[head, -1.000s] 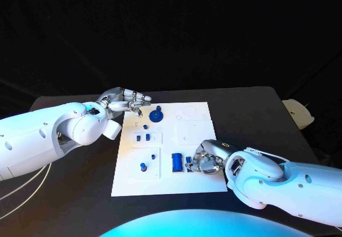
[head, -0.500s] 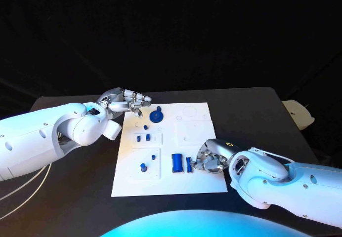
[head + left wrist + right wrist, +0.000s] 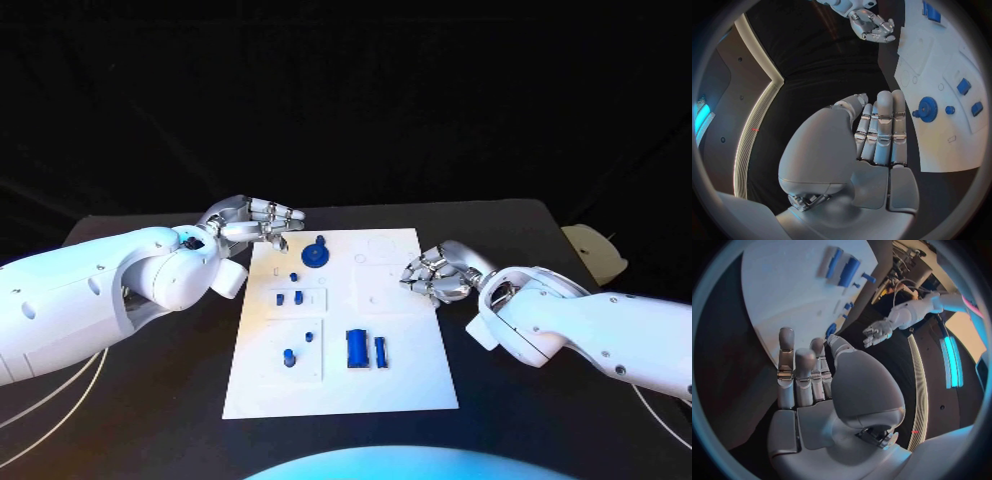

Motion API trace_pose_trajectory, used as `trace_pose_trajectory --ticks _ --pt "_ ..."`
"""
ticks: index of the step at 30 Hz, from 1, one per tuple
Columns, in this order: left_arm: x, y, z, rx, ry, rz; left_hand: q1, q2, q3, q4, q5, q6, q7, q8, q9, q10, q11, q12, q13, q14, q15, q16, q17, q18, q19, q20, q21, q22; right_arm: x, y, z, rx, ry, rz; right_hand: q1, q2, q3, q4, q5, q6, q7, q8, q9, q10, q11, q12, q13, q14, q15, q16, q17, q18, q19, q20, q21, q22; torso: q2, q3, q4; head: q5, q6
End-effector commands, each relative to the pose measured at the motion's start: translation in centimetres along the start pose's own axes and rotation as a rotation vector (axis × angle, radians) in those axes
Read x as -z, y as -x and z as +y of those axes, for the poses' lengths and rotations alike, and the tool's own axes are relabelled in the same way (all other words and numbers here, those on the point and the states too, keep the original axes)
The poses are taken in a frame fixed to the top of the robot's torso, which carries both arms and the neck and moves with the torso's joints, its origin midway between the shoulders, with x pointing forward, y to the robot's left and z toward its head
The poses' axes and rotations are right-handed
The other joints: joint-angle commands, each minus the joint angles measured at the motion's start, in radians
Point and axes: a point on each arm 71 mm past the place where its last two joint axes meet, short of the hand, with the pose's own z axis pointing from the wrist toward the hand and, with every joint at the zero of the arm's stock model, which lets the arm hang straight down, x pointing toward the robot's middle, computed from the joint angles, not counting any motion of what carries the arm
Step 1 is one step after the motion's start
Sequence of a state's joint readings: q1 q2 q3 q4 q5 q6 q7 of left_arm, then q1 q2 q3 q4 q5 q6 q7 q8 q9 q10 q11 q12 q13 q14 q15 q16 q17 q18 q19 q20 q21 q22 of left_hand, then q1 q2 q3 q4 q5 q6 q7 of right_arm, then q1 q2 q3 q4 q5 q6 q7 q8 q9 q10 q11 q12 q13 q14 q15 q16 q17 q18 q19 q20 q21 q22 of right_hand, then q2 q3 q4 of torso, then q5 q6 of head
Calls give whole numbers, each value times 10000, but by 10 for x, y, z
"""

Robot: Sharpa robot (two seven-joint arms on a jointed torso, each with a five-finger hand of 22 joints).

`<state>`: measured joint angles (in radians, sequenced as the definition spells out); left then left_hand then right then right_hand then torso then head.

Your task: Assemble the parts on the task board

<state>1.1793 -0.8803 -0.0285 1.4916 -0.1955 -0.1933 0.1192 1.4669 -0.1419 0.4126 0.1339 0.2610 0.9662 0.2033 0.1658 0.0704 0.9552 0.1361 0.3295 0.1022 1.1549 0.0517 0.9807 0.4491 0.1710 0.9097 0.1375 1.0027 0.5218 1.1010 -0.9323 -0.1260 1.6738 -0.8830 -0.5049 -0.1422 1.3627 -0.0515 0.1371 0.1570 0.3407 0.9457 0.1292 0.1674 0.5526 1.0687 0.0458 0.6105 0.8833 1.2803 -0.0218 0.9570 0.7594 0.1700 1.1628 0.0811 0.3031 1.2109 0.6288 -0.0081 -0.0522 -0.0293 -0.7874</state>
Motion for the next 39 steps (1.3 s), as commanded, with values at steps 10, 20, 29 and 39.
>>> trace_pose_trajectory --ticks 10,20,29,39 --pt "-10 22 17 2331 -437 -1554 -176 -15 -44 150 -12 -71 -61 197 10 140 -78 306 2 -471 -28 -333 -249 140 -230 46 -367 -196 -57 37 -12 -6256 763 -1054 362 -232 1766 -457 -746 311 593 -869 -1827 -16 715 -3787 -4981 -2643 1058 -5520 -3711 -8 -2599 1124 -2406 -2439 -476 -139 -99 277 970" --pt "-16 28 29 2695 -1158 -2006 -474 -91 -486 533 -58 -542 -14 -40 -49 248 302 -955 -397 -2695 880 -6405 -3046 -15 -2622 1471 -5606 -3255 -80 45 -6 -6528 1453 -1205 -303 -327 2010 -884 -921 431 688 -1035 -3082 390 896 -4821 -7481 -1746 1281 -7777 -5520 139 -3046 1492 -2402 -4627 -531 -103 5 319 1310" --pt "-15 20 32 2238 -689 -2119 -6845 644 -2122 -322 -1178 -4649 -949 -801 -704 -4137 -429 -2087 -1022 -6746 291 -8170 -3789 -737 -5556 210 -7795 -4262 -74 39 -3 -6255 1022 -1830 -6304 515 510 -1570 -2023 -3979 -212 -1674 -4253 -4521 310 -6105 -8833 -6611 218 -8689 -6550 -635 -6869 455 -3031 -8163 -675 -23 235 308 1555" --pt "-8 -16 28 1551 -1482 -3391 -9525 1419 -2791 -1339 -1667 -6370 -1321 -1658 -704 -5999 -1361 -2501 -1022 -8393 -517 -8728 -4491 -949 -6768 -337 -8564 -5218 -46 20 24 -7022 1571 -3233 -8824 515 -139 -1570 -2501 -5869 -585 -1674 -4693 -6647 -458 -6105 -8833 -8747 218 -9570 -7594 -895 -8509 20 -3031 -9523 -846 81 522 293 1874"
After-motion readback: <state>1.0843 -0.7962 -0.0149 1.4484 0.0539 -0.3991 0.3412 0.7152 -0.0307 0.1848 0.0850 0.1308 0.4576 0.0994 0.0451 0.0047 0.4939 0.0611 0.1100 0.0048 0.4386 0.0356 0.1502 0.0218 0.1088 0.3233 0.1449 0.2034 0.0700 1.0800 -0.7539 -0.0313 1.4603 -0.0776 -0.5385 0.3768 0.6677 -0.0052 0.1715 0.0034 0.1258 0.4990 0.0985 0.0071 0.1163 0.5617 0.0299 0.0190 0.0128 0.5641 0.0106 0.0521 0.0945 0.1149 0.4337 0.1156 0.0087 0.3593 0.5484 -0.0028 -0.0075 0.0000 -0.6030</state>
